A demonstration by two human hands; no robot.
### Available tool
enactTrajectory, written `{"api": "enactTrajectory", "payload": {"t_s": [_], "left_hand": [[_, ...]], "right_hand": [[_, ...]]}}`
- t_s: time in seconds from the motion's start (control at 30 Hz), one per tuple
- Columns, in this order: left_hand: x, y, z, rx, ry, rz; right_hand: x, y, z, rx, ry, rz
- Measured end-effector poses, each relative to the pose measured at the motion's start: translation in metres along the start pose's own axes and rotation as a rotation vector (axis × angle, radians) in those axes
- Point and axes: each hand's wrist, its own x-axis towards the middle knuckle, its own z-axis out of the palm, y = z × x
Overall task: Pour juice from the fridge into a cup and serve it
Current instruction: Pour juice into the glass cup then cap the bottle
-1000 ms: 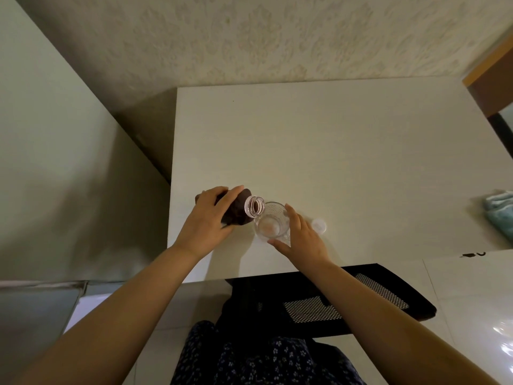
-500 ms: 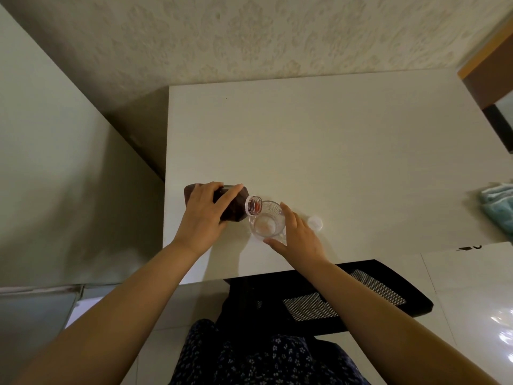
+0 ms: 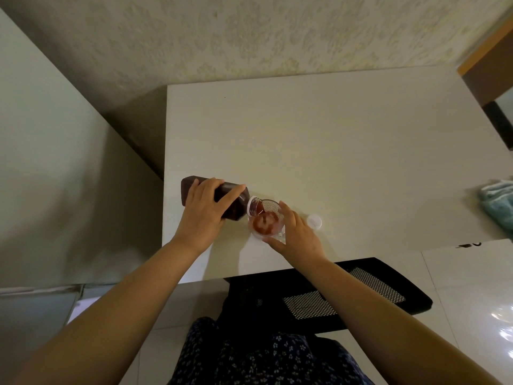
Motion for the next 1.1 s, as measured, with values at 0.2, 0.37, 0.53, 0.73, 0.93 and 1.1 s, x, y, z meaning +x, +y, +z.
{"api": "enactTrajectory", "payload": {"t_s": [0.2, 0.37, 0.53, 0.73, 0.93, 1.1], "left_hand": [[-0.0001, 0.0028, -0.0019, 0.029, 0.016, 0.020], [0.0005, 0.0032, -0.0022, 0.038, 0.032, 0.039], [0.0016, 0.0031, -0.0031, 0.045, 0.039, 0.042], [0.0021, 0.0016, -0.0019, 0.063, 0.037, 0.045], [0.0018, 0.0022, -0.0017, 0.068, 0.040, 0.050], [0.0011, 0.0024, -0.0011, 0.059, 0.045, 0.053]], "right_hand": [[0.0002, -0.0007, -0.0012, 0.014, 0.004, 0.005], [-0.0002, -0.0008, -0.0016, 0.013, 0.001, -0.001], [0.0004, -0.0016, -0.0026, 0.016, -0.012, 0.011], [0.0004, -0.0011, -0.0027, -0.001, -0.020, 0.008], [0.0006, -0.0004, -0.0018, -0.005, -0.011, -0.004], [0.0011, 0.0018, -0.0004, -0.001, -0.001, -0.006]]}}
